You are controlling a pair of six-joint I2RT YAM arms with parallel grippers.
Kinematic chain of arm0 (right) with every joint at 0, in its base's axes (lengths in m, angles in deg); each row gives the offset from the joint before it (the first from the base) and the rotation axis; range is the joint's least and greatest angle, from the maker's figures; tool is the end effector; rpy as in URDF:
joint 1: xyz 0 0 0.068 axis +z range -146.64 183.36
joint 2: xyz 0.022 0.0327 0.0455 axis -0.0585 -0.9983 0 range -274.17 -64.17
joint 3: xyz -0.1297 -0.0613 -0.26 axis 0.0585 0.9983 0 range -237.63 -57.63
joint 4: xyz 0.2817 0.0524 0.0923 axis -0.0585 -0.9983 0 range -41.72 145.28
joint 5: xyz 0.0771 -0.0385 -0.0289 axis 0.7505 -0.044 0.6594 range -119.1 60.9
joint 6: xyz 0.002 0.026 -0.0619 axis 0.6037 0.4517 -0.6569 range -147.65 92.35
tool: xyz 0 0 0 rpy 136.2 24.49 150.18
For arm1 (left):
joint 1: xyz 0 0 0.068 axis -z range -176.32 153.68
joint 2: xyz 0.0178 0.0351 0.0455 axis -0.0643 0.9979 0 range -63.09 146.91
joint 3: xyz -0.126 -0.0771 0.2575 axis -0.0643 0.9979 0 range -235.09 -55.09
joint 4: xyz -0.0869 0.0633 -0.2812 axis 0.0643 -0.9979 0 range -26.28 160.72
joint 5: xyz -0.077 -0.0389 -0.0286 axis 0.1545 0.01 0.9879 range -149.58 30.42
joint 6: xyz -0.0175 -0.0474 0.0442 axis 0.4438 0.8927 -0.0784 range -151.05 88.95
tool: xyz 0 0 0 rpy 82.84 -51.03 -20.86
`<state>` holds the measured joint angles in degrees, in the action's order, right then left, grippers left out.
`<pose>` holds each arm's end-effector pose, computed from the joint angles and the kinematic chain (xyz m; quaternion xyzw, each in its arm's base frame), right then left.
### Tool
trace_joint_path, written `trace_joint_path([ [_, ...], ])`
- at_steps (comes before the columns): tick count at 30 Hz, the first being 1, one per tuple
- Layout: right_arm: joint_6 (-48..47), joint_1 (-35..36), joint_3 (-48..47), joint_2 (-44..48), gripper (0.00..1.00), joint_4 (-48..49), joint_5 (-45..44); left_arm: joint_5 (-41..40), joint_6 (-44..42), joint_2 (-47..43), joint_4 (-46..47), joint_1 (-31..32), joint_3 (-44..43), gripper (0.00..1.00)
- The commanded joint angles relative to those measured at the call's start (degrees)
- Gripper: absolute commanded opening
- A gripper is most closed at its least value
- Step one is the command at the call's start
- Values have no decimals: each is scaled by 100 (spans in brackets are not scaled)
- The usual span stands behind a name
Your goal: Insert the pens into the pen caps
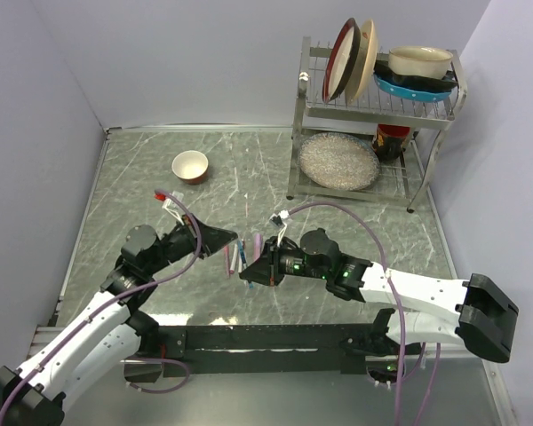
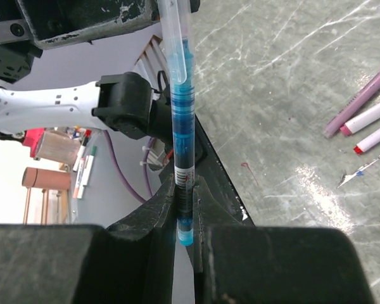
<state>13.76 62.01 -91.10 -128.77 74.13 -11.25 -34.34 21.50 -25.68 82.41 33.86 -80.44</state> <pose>0.1393 0.2604 0.2510 -0.2115 0.7460 0.5526 0.3056 0.1667 -0.1234 0.2868 0.0167 0.7090 -0.5708 0.4138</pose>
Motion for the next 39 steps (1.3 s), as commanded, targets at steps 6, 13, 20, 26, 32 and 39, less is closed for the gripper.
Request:
trace_joint_path([
  [6, -151, -47, -204, 316, 0, 646, -89, 175, -26, 12, -9, 50, -243, 53],
  [13, -80, -29, -107, 360, 0, 734, 105, 377, -43, 258, 510, 50, -489, 62],
  [20, -45, 23, -80, 369, 0, 769, 114, 456, -96, 548, 537, 41, -805, 64],
  [26, -45, 59, -63, 343, 0, 760, 105, 324, -105, 618, 510, 50, -937, 62],
  [32, -28, 120, -54, 334, 0, 778, 96, 298, -96, 759, 414, 50, -1034, 57],
  [39, 34, 120, -124, 351, 0, 778, -35, 833, 17, 864, 764, 50, -868, 5],
])
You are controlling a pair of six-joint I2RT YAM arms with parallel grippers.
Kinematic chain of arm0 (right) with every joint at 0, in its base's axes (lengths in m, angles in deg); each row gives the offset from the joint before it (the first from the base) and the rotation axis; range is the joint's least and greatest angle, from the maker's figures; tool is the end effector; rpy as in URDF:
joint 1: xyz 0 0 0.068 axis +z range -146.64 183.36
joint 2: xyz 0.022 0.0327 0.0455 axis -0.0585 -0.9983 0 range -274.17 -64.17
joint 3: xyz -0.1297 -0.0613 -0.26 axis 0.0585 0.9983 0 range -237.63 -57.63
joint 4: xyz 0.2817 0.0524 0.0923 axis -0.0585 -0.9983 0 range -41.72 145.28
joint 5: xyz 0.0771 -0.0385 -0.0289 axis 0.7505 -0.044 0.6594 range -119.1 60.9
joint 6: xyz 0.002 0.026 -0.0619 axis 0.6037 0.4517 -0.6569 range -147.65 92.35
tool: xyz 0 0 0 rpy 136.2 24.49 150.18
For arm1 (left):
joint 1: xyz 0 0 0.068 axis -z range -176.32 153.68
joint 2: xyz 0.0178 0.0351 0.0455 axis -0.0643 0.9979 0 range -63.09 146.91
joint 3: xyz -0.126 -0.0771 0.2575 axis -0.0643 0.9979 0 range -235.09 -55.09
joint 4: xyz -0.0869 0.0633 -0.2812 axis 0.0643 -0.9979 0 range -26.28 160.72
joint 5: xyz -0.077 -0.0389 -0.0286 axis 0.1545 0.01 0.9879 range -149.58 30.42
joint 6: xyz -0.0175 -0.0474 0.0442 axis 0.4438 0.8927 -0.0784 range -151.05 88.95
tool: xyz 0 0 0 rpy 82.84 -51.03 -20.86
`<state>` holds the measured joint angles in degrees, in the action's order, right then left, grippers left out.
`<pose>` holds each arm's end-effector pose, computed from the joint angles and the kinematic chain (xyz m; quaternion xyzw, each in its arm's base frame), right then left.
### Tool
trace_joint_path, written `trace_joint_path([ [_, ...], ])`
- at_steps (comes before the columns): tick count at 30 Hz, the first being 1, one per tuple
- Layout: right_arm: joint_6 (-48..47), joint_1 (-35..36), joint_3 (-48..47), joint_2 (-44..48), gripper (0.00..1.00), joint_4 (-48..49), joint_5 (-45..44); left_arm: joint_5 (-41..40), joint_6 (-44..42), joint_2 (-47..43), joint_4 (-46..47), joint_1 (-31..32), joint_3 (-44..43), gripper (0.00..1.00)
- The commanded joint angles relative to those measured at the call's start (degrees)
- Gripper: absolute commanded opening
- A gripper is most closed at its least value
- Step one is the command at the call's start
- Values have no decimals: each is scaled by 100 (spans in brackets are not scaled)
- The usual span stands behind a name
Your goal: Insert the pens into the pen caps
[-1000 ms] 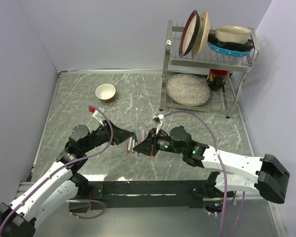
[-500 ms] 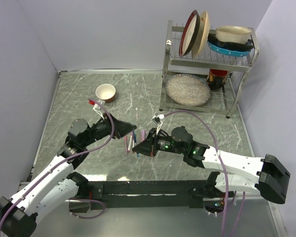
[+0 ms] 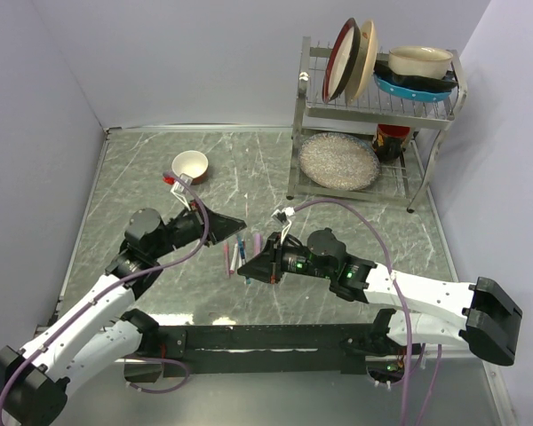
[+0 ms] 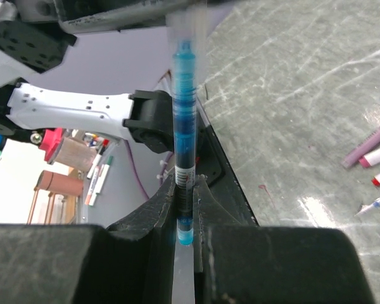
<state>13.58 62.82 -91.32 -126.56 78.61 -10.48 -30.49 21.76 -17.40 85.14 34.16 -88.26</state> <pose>0.1330 0.2592 0.2727 -0.2231 0.7032 0.5878 0.3319 0.1868 -0.1402 0.3205 0.0466 0.6953 -0.5927 0.4039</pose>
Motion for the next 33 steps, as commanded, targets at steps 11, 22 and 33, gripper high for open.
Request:
trace_joint_path([
  [11, 166, -189, -910, 104, 0, 260, -806, 730, 624, -596, 1116, 107, 1136, 1],
  [22, -115, -751, -1938, -414, 0, 444, -779, 740, 1768, -412, 2761, 336, 2359, 1],
  [33, 191, -1569, -2729, -941, 0, 690, -315, 379, 2276, 439, 4225, 1013, 2605, 1],
])
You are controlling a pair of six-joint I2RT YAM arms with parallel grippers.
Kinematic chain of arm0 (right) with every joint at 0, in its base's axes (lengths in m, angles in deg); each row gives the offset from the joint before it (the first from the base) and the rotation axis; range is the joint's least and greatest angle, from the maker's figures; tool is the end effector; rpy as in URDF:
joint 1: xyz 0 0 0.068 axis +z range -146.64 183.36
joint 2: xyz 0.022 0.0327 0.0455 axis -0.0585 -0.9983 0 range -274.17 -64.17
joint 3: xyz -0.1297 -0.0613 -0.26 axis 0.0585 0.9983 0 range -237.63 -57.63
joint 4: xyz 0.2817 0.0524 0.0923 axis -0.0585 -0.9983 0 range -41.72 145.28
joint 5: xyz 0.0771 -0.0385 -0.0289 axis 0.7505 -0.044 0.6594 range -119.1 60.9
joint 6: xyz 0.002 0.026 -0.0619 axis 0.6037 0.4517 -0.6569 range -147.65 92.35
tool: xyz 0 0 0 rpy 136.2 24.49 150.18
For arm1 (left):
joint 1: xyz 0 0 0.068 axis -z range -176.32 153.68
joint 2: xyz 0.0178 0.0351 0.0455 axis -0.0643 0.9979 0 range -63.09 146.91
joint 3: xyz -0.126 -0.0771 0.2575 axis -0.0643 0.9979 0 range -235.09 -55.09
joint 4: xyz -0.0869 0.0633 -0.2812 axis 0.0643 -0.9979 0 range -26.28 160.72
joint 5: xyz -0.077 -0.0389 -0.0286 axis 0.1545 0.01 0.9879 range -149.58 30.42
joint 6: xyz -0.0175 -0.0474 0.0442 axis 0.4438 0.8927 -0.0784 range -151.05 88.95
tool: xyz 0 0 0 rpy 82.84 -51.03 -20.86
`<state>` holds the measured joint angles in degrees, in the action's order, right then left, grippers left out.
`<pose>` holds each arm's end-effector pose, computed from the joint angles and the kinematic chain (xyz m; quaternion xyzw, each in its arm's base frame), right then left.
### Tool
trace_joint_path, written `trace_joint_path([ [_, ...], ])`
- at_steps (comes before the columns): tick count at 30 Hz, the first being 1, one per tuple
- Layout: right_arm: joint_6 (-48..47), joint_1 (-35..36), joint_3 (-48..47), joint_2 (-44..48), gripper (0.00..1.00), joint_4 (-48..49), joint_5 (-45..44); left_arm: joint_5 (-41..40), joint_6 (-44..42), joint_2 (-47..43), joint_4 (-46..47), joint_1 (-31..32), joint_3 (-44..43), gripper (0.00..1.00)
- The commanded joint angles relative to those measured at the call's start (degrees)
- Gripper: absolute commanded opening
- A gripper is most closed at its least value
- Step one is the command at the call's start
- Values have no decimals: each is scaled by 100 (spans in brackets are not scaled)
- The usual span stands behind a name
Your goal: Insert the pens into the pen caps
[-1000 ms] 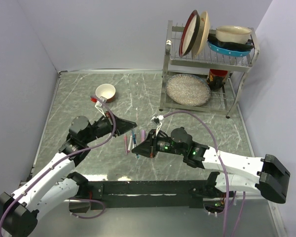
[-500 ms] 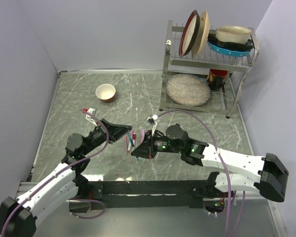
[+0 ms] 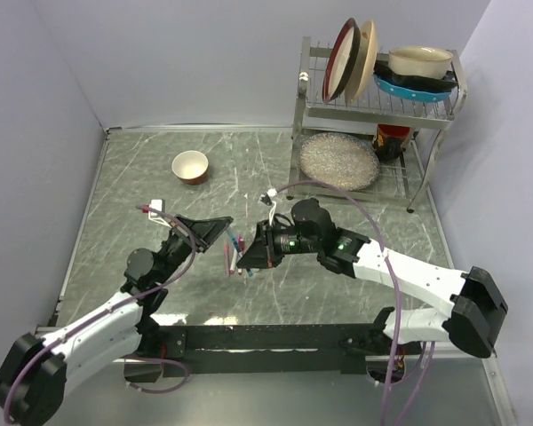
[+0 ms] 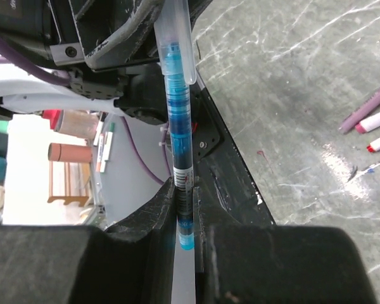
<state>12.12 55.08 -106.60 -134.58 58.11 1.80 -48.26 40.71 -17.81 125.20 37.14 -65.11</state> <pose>0.1802 0.2729 0.2984 -0.2361 0.7623 0.5538 0.2375 0.1653 -0.1219 0.2437 -0.1132 0.5708 -0.6792 0.4473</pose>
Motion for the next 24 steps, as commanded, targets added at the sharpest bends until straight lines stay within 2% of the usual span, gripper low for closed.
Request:
trace_joint_path([
  [1, 347, -839, -1290, -192, 0, 2697, -1499, 2200, 391, 734, 325, 759, 151, 1],
  [6, 250, -1032, -1808, -535, 0, 2424, -1366, 2060, 312, 1150, 406, 1304, -105, 1],
  [11, 357, -1375, -1774, -509, 0, 2459, -1288, 1752, -205, 606, -726, 1331, -307, 1],
  [13, 277, -1384, -1721, -509, 0, 2407, -1131, 1656, -312, 308, -1391, 1235, -517, 1],
  [18, 330, -1376, -1011, -351, 0, 2705, -577, 1628, -716, -141, -2537, 365, -1053, 1],
  [19, 365, -1376, -887, -316, 2, 2723, -524, 1646, -856, -125, -2834, 120, -1272, 1],
  [21, 382, -1367, -518, -175, 11, 2766, -287, 1699, -1006, -28, -3065, -127, -1650, 1],
  [22, 383, -1367, -387, -79, 23, 2802, -199, 1803, -1129, 112, -3153, -363, -1765, 1],
  [24, 348, -1341, 0, 62, 36, 2776, 21, 1892, -1252, 270, -3382, -593, -2133, 1],
])
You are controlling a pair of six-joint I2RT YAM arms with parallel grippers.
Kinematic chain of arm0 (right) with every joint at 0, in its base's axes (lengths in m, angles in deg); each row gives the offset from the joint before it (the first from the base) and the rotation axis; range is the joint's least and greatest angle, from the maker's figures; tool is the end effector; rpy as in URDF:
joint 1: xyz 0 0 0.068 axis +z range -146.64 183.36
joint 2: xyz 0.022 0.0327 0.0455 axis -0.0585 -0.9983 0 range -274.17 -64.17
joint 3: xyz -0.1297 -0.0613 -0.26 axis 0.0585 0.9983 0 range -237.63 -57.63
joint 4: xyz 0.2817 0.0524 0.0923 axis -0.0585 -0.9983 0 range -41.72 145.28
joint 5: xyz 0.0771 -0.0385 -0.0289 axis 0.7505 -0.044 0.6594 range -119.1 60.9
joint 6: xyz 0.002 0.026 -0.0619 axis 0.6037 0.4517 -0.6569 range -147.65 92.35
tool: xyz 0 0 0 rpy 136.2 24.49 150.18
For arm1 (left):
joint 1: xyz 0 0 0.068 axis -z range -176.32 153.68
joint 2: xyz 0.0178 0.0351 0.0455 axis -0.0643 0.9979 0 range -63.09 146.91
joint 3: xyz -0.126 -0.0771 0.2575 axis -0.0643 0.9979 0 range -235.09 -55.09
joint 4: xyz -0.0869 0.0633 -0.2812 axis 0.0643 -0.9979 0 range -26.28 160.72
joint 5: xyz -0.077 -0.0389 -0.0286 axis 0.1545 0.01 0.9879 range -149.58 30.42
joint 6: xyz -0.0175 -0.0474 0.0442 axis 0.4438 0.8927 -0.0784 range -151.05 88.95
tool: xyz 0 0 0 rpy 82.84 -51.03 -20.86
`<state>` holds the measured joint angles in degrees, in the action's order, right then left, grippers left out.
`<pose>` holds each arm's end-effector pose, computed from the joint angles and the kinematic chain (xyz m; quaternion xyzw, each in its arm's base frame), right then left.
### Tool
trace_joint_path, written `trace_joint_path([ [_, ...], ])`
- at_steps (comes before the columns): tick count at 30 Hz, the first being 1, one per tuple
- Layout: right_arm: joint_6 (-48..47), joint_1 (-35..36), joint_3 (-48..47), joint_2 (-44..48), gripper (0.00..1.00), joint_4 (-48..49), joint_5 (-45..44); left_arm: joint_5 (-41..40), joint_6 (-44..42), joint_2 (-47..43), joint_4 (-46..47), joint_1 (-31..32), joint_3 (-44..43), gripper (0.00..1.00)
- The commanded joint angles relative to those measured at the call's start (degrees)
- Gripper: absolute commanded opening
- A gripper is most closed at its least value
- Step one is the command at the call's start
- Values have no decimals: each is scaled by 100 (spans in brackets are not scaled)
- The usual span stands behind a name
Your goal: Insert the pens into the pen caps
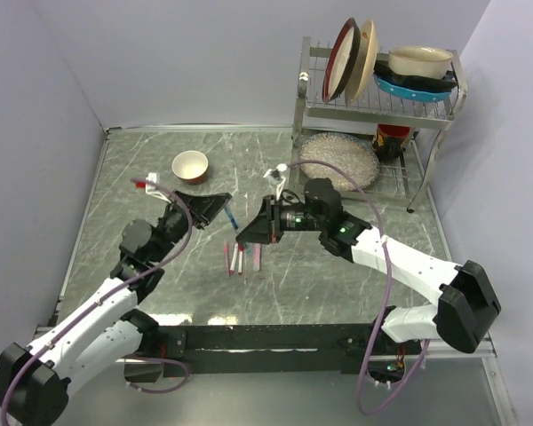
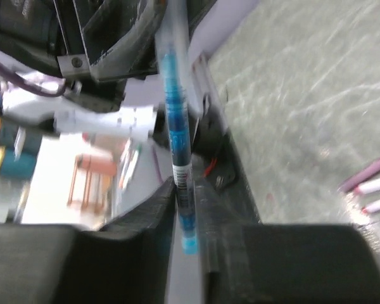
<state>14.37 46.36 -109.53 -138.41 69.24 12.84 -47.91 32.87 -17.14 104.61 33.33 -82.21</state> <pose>0.2259 0.2598 0.3214 -0.2399 0.7047 0.6121 0.2668 0.1964 -0.1243 0.3181 -0.1013 0.6021 -0.6177 0.4956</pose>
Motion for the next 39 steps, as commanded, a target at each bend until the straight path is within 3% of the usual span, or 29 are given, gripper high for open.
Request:
trace_joint_path([
  [1, 114, -460, 442, 523, 44, 1680, -1021, 1892, -668, 369, -1419, -405, -557, 1],
  [4, 8, -468, 1023, 1111, 59, 1620, -880, 1972, -1247, 712, -1963, -783, -1049, 1],
  [8, -281, -468, 1655, 1920, 73, 1068, -985, 1604, -2320, 1090, -3237, -1233, -1638, 1],
  [12, -475, -477, 2034, 2817, 84, 583, -1371, 306, -3253, 1651, -4468, -1339, -2104, 1],
  [13, -493, -486, 2096, 3105, 94, 530, -1468, 180, -3411, 1767, -4661, -1339, -2114, 1],
  [15, -572, -503, 2158, 3353, 100, 249, -1582, 4, -3465, 2126, -4760, -1348, -2123, 1],
  [25, -836, -486, 2184, 4136, 100, -639, -1908, -585, -3430, 3463, -4628, -1339, -2140, 1],
  [39, -713, -486, 2202, 4471, 100, -1009, -2242, -692, -3395, 4430, -4277, -1207, -1956, 16],
])
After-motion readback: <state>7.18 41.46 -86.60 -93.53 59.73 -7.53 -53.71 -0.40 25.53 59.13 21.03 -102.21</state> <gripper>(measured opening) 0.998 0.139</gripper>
